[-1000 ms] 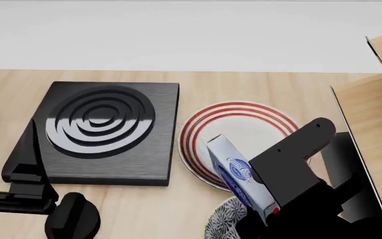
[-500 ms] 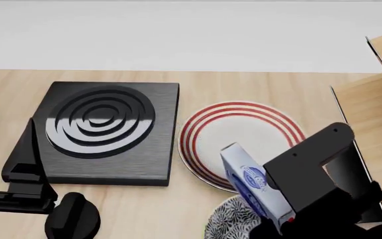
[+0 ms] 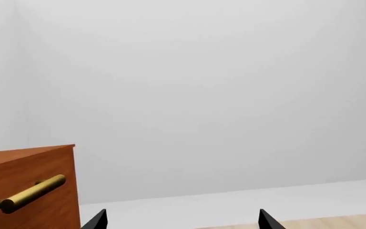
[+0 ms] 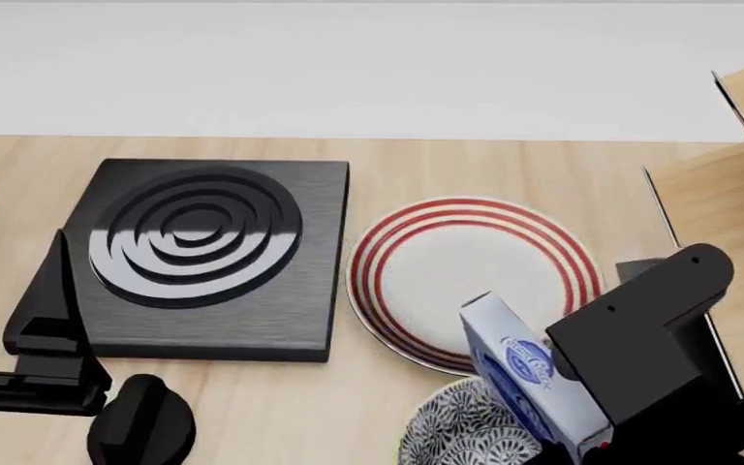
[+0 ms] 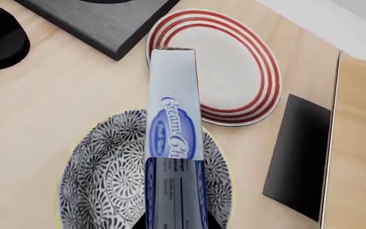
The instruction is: Pick up the cream cheese and put it in the bowl.
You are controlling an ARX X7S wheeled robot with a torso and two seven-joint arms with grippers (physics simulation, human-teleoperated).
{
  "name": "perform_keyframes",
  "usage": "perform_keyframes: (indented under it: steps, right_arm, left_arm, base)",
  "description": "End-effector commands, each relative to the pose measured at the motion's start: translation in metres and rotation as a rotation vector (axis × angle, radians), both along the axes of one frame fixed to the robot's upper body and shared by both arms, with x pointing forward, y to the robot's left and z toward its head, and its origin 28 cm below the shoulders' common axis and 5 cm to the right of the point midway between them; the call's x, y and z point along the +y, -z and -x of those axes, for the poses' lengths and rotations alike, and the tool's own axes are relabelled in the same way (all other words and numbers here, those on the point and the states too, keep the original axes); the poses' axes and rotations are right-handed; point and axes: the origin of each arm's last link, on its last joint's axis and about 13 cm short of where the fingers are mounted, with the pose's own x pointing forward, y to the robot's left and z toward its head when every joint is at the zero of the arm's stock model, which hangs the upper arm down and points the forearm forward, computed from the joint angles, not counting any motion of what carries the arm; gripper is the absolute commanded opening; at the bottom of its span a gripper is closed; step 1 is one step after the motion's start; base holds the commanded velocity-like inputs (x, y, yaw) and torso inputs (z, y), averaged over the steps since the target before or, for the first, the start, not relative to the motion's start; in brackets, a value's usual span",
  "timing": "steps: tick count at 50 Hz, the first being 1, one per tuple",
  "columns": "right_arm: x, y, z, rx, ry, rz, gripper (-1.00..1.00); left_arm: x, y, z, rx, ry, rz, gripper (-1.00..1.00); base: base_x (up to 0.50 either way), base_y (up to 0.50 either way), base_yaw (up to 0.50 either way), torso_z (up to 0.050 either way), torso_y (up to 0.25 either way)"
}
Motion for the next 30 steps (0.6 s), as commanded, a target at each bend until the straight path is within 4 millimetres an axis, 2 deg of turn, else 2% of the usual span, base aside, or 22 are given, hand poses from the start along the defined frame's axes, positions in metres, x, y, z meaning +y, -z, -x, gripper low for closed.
perform_keyframes:
  steps: [1, 30]
  right_arm:
    - [-0.0040, -0.0046, 0.0045, 0.012, 0.027, 0.013, -1.00]
    - [-0.0061, -0.0066, 0.0122, 0.071, 0.038, 0.034, -1.00]
  left_arm:
    - [0.0003, -0.0003, 0.0005, 0.002, -0.003, -0.003, 1.00]
    - [0.0005, 0.0017, -0.0008, 0.003, -0.001, 0.002, 1.00]
  base:
    - [0.00, 0.00, 0.00, 0.000, 0.010]
    - [0.00, 0.00, 0.00, 0.000, 0.000]
